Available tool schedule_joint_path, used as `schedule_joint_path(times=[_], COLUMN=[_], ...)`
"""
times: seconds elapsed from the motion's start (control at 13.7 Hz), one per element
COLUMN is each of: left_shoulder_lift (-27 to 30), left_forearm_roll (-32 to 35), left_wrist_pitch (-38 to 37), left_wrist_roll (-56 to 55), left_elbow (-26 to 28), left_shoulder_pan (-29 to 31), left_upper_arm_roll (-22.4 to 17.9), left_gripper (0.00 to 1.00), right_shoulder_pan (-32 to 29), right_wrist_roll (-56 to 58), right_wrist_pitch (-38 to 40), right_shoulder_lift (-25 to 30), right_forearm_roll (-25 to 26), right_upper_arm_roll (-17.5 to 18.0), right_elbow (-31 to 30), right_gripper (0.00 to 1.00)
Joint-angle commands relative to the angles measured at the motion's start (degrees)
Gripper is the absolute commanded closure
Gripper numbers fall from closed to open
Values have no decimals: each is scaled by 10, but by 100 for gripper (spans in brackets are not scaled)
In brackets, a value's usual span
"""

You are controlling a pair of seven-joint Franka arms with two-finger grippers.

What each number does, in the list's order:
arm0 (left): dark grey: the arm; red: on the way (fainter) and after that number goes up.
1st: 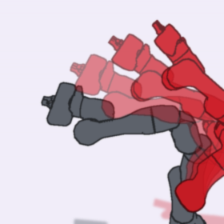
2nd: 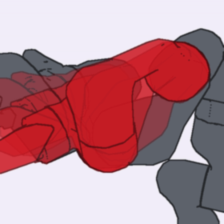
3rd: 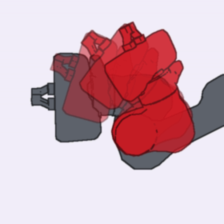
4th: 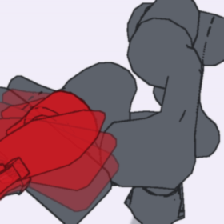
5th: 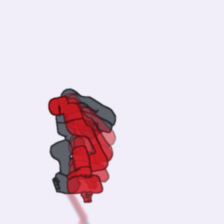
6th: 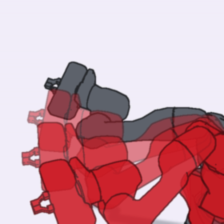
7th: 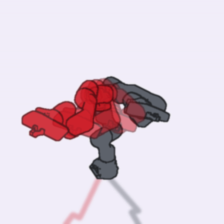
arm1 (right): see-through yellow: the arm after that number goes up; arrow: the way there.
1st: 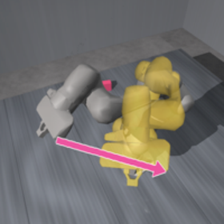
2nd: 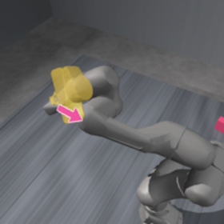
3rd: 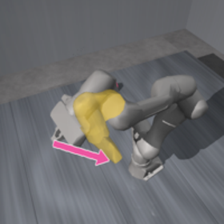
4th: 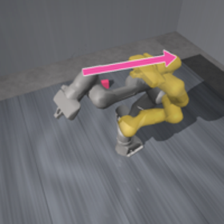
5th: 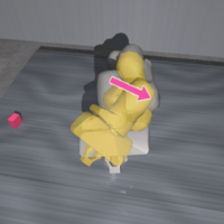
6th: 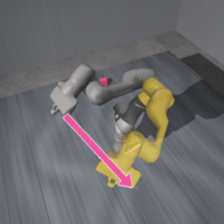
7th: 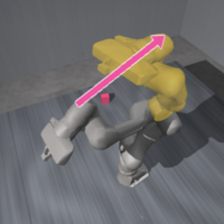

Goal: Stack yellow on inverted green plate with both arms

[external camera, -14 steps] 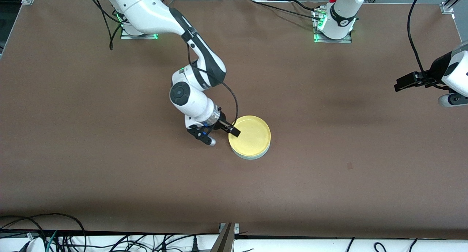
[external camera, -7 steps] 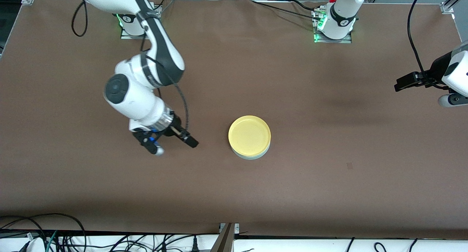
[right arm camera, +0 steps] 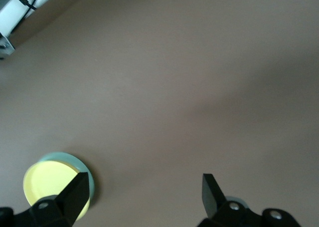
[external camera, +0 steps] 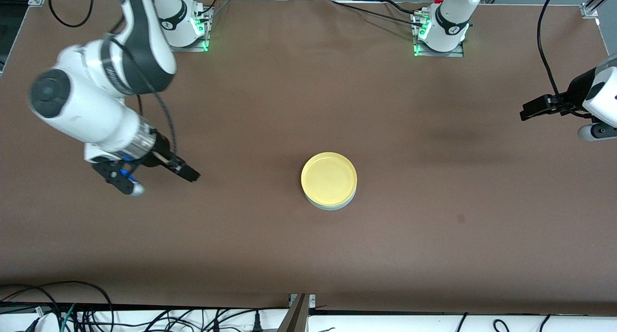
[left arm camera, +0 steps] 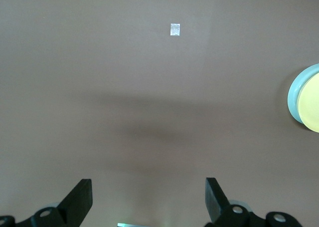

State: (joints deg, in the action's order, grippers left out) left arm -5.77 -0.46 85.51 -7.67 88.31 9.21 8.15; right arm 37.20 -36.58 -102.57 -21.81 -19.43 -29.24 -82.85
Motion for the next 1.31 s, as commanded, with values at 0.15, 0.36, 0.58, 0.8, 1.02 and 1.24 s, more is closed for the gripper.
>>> schedule_joint_path(times=[0.15,0.36,0.58,0.8,1.02,1.24], left_shoulder_lift=[-8,-10,-11,-11,-11,-11], left_forearm_roll=[-3,-3,-4,-4,-4,-4], left_wrist_pitch=[-5,-5,-5,-5,-5,-5], left_wrist_roll=[11,11,11,11,11,10], left_elbow=[-23,-23,-23,-23,-23,-24], left_shoulder_pan=[2,2,4,3,3,3], left_upper_arm_roll=[0,0,0,0,0,0], left_gripper=[0,0,0,0,0,0], right_shoulder_pan=[4,3,-20,-103,-230,-306], right_wrist_roll=[117,197,225,237,257,321], right_wrist_pitch=[110,150,147,146,134,92], right_shoulder_lift=[55,90,134,153,176,244], right_forearm_roll=[6,7,38,110,154,155], right_upper_arm_roll=[-77,-115,-110,14,165,226], right_elbow=[-14,-28,-65,-86,-113,-200], right_gripper=[0,0,0,0,0,0])
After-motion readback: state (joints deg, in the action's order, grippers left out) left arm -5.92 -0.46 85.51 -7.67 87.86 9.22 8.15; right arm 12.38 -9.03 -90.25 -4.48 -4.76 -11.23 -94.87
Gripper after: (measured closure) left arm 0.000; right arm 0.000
